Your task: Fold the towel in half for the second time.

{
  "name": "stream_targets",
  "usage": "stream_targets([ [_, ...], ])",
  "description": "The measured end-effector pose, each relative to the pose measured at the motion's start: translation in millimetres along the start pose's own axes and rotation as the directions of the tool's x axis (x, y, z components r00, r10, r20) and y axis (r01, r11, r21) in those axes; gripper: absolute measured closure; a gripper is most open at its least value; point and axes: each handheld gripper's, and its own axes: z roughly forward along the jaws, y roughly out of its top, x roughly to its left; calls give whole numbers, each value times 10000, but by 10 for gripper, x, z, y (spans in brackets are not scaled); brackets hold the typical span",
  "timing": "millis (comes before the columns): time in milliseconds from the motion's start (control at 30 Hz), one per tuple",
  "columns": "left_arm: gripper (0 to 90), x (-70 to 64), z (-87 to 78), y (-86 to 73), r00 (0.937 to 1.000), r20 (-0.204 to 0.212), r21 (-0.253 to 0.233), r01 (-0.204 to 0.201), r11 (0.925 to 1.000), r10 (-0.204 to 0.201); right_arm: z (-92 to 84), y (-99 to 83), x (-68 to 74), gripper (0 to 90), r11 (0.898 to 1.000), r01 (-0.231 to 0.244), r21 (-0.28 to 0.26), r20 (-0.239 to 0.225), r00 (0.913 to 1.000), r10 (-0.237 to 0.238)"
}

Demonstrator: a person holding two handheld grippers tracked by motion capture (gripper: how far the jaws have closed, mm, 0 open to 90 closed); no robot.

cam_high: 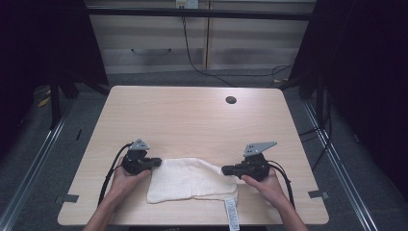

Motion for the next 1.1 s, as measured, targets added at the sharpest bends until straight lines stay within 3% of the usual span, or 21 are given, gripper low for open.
stream_targets([
  [267,863,-25,-62,23,9999,-118,-272,-24,9996,20,-14,-133,124,878,9989,120,462,-61,9999,-117],
  [400,862,-43,-87,38,9999,-99,-518,-27,9987,22,62,-273,199,878,9949,108,1004,-307,9995,-77],
  [567,863,-57,-76,50,9999,-86,-544,-65,9985,61,108,-315,221,877,9935,38,1141,-645,9979,36],
  [767,862,-63,-88,76,9999,-120,-774,36,9970,-45,226,-354,232,880,9835,85,1808,-851,9963,71],
  [867,862,-73,-115,137,9999,-103,-1008,29,9949,-40,239,-330,195,881,9835,-3,1807,-572,9983,108],
  [1000,861,-102,-158,241,9986,315,-1768,471,9831,-422,248,-274,124,883,9817,-223,1891,-80,9997,242],
  [1033,860,-129,-163,286,9991,253,-1816,378,9826,-337,246,-239,79,883,9799,-172,1989,206,9997,133],
  [1100,860,-139,-168,307,9993,240,-1901,319,9812,-279,246,-226,55,883,9797,-233,1991,327,9993,172],
])
